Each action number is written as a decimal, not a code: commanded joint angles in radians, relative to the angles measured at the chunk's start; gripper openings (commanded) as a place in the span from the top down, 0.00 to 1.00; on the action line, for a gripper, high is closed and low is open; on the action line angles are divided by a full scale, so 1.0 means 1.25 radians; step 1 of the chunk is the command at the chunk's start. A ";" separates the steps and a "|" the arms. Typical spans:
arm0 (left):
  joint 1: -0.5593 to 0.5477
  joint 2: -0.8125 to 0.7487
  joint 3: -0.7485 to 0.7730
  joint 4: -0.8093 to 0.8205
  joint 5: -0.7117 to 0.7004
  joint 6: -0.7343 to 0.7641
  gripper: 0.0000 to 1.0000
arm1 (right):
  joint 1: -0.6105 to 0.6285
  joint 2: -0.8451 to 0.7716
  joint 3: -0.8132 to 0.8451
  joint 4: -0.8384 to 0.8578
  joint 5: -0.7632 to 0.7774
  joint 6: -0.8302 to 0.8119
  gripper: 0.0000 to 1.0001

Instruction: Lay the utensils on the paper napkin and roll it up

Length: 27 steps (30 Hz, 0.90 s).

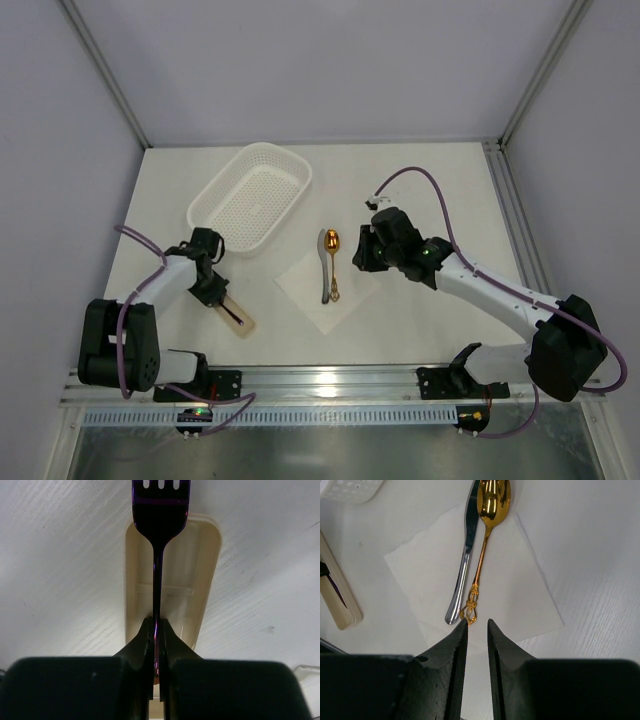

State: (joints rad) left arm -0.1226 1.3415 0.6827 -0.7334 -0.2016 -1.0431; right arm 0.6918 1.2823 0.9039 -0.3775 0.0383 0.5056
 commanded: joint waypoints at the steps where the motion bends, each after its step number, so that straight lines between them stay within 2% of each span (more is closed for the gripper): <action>1: 0.005 0.003 0.016 -0.010 -0.042 0.012 1.00 | -0.001 -0.029 0.002 0.021 0.007 -0.001 0.76; 11: 0.005 -0.135 0.116 -0.108 -0.110 0.071 1.00 | -0.005 -0.001 0.019 0.018 -0.018 -0.013 0.75; 16: -0.018 -0.180 0.185 -0.090 -0.037 0.150 1.00 | -0.034 0.006 0.008 0.026 -0.021 -0.007 0.75; 20: -0.146 -0.136 0.281 -0.071 -0.020 0.153 1.00 | -0.080 0.017 0.016 0.026 -0.060 -0.008 0.75; 21: -0.219 -0.092 0.298 -0.060 -0.020 0.153 1.00 | -0.088 0.018 0.016 0.022 -0.064 -0.011 0.75; 27: -0.424 0.101 0.441 0.069 0.079 0.173 1.00 | -0.145 -0.004 -0.003 0.014 -0.071 -0.014 0.75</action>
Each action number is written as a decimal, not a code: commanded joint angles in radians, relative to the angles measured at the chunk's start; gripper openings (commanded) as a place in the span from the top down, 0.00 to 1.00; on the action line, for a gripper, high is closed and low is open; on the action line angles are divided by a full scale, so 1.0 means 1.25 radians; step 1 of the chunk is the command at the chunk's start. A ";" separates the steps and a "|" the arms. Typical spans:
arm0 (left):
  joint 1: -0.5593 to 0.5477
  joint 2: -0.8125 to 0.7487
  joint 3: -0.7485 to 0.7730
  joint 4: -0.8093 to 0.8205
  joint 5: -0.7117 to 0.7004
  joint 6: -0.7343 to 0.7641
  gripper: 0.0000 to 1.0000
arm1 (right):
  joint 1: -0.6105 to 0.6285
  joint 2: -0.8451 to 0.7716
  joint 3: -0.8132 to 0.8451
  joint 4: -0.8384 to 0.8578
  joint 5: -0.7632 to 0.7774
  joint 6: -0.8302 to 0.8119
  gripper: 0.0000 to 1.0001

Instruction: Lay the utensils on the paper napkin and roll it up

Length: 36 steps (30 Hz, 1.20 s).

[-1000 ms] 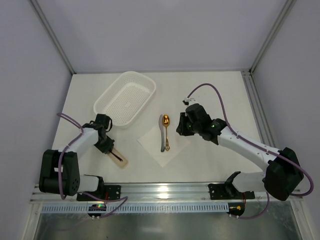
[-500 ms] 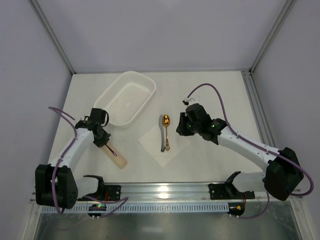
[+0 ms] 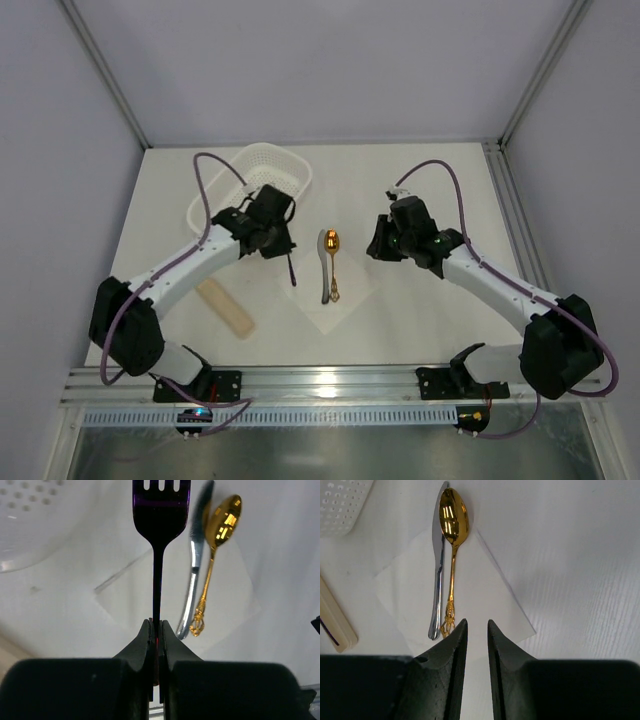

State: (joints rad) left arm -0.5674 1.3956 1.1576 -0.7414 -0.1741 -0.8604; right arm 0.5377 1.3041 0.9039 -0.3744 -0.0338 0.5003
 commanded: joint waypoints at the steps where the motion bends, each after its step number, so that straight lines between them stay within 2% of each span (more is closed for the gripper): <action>1: -0.086 0.122 0.082 0.078 0.061 0.031 1.00 | -0.028 -0.025 -0.011 0.011 -0.015 -0.010 0.75; 6: -0.146 0.282 0.219 0.095 0.085 0.044 1.00 | -0.051 -0.031 -0.024 0.014 -0.020 -0.011 0.75; 14: -0.171 0.403 0.253 0.133 0.099 0.048 1.00 | -0.057 -0.030 -0.024 0.020 -0.029 -0.014 0.75; 32: -0.174 0.440 0.250 0.075 0.007 -0.004 0.99 | -0.071 -0.027 -0.043 0.038 -0.045 -0.019 0.75; 36: -0.171 0.443 0.240 0.085 0.015 -0.011 0.99 | -0.074 -0.032 -0.048 0.038 -0.047 -0.020 0.75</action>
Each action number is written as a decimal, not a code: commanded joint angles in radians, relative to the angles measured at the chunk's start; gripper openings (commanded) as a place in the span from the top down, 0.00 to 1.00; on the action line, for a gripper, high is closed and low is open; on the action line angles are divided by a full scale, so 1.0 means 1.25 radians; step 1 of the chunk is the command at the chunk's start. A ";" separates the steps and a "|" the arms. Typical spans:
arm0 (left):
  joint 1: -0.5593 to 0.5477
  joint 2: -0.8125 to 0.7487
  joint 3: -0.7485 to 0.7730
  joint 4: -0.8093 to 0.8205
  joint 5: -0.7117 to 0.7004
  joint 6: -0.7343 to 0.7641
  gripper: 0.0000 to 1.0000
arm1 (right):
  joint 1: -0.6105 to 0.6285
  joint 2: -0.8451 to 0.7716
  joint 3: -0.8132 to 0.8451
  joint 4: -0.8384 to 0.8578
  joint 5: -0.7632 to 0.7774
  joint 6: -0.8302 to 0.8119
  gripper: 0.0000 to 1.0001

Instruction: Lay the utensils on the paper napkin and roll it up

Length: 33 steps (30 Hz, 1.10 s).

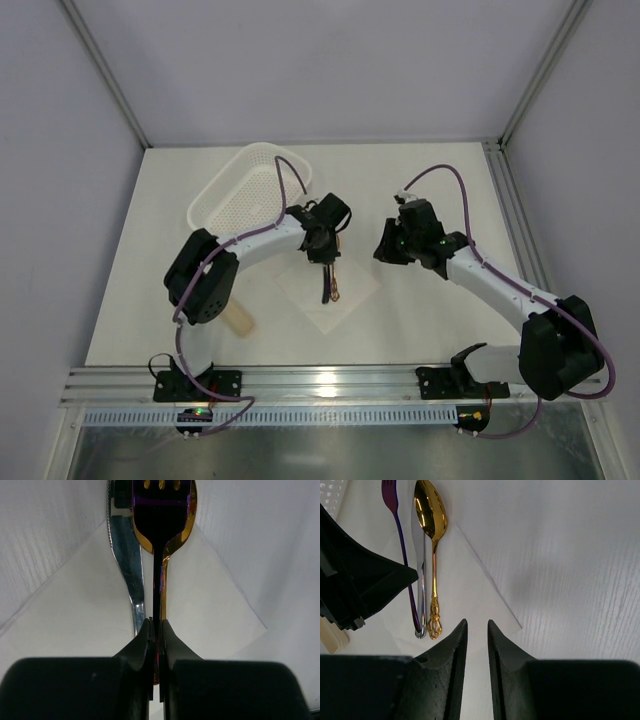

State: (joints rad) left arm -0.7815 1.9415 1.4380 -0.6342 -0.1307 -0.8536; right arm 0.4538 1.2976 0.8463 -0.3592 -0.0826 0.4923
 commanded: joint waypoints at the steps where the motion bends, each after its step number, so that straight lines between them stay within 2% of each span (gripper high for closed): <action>1: -0.001 0.008 0.014 -0.001 -0.016 -0.018 0.98 | -0.007 -0.027 -0.005 0.026 -0.008 -0.013 0.75; 33: 0.023 0.045 -0.003 0.010 0.012 -0.044 0.90 | -0.024 -0.044 -0.014 0.030 -0.016 -0.017 0.75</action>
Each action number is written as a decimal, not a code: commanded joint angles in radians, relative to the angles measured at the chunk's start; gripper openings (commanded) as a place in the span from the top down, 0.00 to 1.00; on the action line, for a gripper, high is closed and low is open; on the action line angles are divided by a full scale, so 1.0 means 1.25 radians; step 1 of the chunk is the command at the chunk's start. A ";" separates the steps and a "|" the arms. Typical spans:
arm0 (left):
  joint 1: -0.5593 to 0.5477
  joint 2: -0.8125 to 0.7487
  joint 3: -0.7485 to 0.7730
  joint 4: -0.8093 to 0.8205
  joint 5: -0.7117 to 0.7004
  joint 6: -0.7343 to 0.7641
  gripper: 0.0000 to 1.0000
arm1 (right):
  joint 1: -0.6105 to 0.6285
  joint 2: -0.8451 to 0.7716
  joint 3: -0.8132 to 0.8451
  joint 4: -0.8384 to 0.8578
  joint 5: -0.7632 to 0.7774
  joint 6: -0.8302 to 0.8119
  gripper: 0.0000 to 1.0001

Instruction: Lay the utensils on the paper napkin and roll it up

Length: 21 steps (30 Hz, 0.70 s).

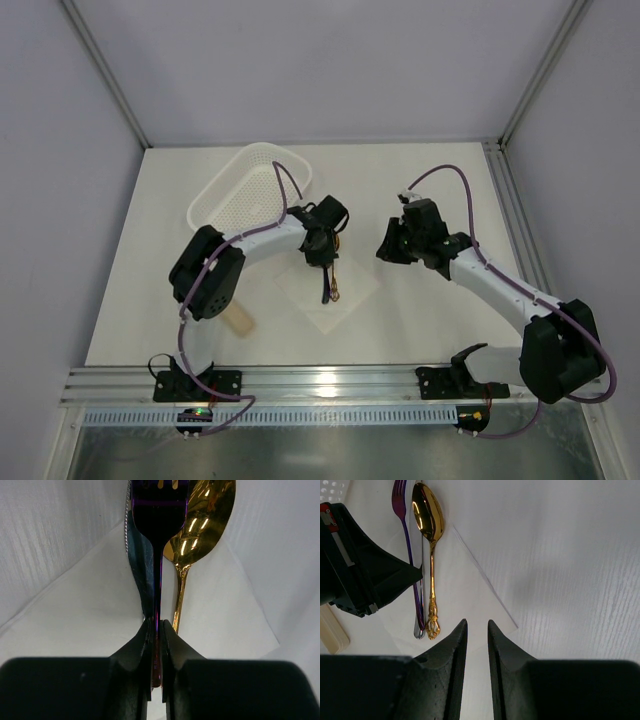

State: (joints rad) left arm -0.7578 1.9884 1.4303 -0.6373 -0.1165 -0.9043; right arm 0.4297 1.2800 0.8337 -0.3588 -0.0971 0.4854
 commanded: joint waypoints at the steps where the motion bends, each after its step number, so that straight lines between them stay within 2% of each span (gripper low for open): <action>1: 0.002 0.009 0.004 0.010 0.002 -0.003 0.90 | -0.005 -0.030 -0.003 0.029 -0.006 -0.010 0.75; 21: 0.002 0.012 0.023 -0.018 -0.004 0.002 0.83 | -0.009 -0.040 0.007 0.023 -0.014 -0.013 0.75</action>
State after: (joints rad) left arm -0.7578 1.9945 1.4322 -0.6456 -0.1120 -0.9062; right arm 0.4232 1.2652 0.8337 -0.3592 -0.1013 0.4801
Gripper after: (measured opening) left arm 0.166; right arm 0.251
